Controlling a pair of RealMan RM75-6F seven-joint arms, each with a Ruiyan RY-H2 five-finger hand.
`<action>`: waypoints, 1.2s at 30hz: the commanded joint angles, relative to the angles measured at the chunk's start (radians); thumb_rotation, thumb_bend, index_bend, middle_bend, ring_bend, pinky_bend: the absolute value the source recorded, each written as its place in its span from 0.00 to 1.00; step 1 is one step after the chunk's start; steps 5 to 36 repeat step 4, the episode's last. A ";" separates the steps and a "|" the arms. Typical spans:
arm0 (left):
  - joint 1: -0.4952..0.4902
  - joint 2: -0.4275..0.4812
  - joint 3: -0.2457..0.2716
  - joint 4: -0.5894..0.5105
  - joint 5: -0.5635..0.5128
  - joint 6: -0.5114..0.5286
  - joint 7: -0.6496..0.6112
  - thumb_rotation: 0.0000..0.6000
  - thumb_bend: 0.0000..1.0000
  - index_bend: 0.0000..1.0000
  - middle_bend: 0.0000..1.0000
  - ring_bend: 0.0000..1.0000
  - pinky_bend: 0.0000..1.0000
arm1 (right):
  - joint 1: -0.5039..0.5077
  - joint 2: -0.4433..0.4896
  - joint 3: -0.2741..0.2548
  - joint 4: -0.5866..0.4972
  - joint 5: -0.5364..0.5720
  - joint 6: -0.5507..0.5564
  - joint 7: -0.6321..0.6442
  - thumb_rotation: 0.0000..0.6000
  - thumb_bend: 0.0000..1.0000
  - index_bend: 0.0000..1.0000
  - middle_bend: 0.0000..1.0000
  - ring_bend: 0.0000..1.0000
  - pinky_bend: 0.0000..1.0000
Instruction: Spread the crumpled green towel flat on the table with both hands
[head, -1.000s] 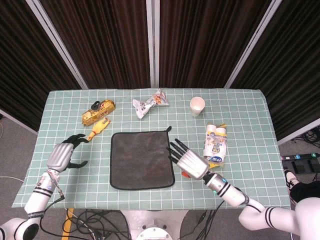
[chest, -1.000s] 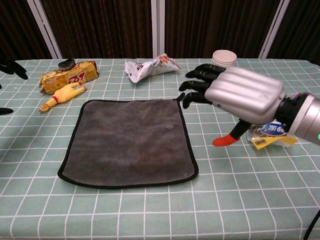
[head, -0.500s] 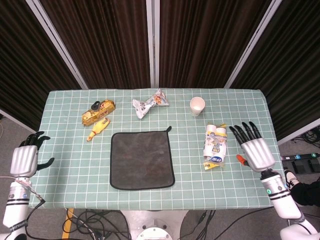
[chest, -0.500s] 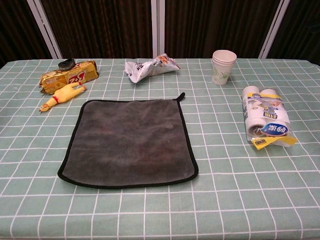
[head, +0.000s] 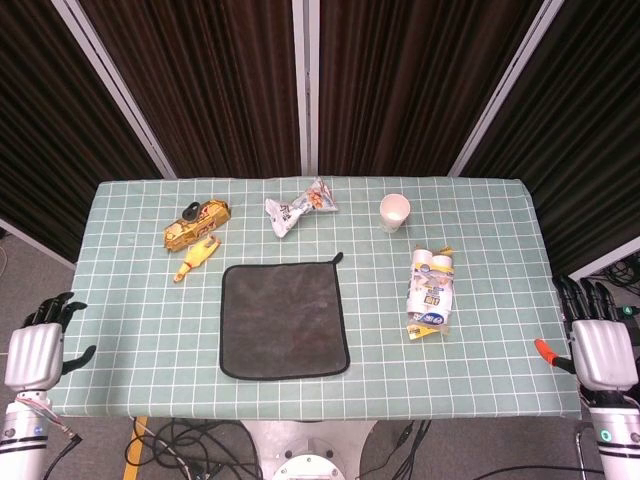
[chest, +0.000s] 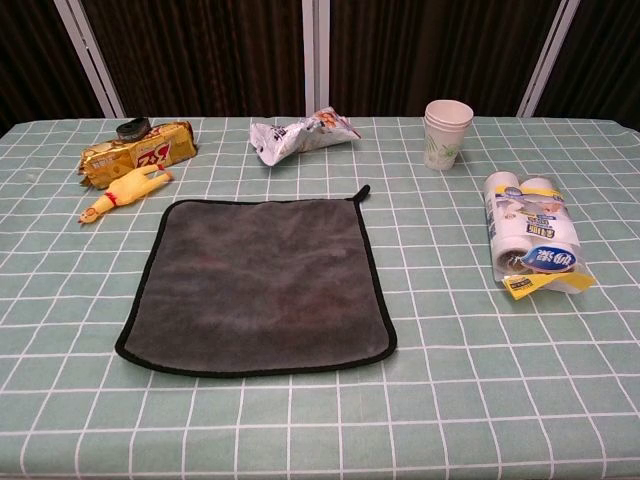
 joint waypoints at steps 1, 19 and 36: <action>0.012 0.010 0.014 -0.029 0.017 0.002 0.024 1.00 0.16 0.27 0.19 0.16 0.28 | -0.044 -0.010 -0.011 0.009 -0.004 0.029 0.027 0.90 0.09 0.00 0.01 0.00 0.00; 0.013 0.012 0.013 -0.040 0.026 -0.003 0.037 1.00 0.16 0.27 0.19 0.16 0.28 | -0.053 -0.002 -0.008 0.005 -0.002 0.009 0.059 0.91 0.08 0.00 0.01 0.00 0.00; 0.013 0.012 0.013 -0.040 0.026 -0.003 0.037 1.00 0.16 0.27 0.19 0.16 0.28 | -0.053 -0.002 -0.008 0.005 -0.002 0.009 0.059 0.91 0.08 0.00 0.01 0.00 0.00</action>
